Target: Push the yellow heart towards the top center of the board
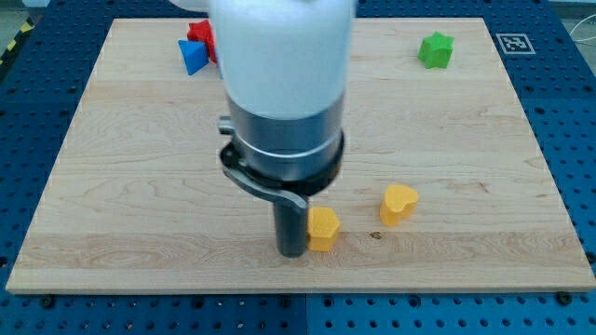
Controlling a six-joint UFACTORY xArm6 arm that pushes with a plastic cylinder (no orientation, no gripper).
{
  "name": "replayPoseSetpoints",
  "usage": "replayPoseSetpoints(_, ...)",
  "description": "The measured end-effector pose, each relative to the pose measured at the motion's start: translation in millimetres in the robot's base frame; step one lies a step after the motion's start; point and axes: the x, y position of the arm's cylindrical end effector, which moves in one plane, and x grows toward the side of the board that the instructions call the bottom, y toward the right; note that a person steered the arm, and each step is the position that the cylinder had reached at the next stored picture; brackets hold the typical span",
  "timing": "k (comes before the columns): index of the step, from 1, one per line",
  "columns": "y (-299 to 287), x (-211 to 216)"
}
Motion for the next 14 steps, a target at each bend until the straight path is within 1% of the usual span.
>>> replayPoseSetpoints(4, 77, -12)
replayPoseSetpoints(5, 104, -20)
replayPoseSetpoints(7, 138, -34)
replayPoseSetpoints(8, 141, -52)
replayPoseSetpoints(10, 122, -90)
replayPoseSetpoints(11, 106, -114)
replayPoseSetpoints(13, 63, -132)
replayPoseSetpoints(14, 51, -152)
